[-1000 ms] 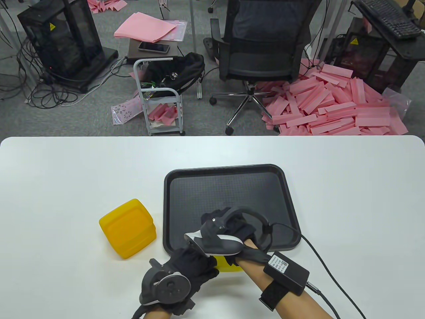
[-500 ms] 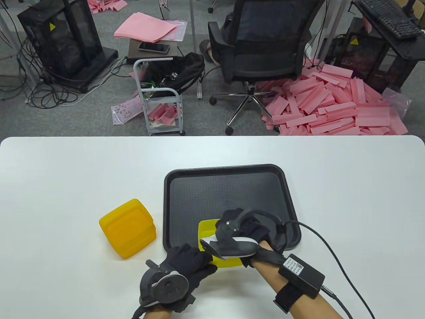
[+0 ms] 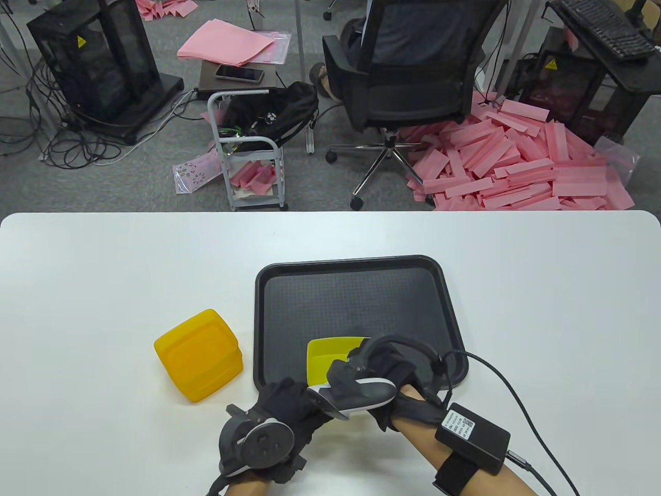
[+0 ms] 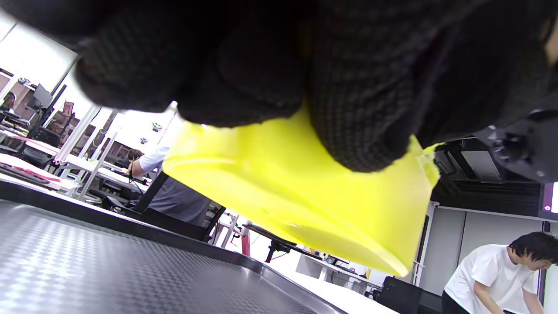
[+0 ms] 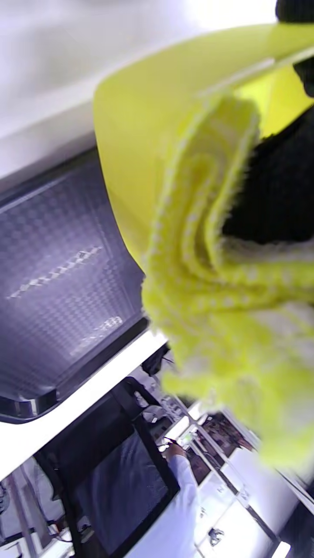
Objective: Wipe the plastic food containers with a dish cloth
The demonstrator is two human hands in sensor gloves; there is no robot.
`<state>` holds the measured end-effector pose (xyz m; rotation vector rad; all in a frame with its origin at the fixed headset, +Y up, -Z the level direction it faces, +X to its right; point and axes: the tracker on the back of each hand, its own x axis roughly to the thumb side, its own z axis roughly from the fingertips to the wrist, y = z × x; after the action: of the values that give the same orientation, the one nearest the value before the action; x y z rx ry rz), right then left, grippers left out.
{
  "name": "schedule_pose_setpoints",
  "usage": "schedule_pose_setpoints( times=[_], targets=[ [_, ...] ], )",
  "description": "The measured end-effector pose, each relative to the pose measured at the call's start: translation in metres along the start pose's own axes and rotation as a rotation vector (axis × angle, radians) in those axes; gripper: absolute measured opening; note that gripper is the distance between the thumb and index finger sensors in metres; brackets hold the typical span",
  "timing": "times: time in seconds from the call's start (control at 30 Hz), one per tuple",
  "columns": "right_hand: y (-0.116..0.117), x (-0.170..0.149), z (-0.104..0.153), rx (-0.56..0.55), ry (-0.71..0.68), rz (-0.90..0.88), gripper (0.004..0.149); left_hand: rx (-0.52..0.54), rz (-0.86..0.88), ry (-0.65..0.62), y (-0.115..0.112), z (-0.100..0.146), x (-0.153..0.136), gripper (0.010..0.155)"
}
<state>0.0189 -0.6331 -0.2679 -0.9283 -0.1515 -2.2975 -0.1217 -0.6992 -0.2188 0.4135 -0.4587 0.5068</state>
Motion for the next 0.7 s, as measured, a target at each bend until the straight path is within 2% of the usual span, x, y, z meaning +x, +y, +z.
schedule_pose_setpoints(
  times=[0.23,0.53,0.7],
  targets=[
    [-0.007,-0.011,0.000,0.122,-0.012,-0.213,0.041,0.012,0.000,-0.008,0.001,0.001,0.003,0.042],
    [-0.007,-0.021,-0.008,0.148,-0.034,-0.524,0.045,0.024,0.019,-0.008,0.002,0.001,0.005,0.043],
    [-0.009,-0.027,-0.012,0.097,-0.027,-0.627,0.047,0.038,0.033,-0.010,0.004,0.002,0.006,0.044]
  ],
)
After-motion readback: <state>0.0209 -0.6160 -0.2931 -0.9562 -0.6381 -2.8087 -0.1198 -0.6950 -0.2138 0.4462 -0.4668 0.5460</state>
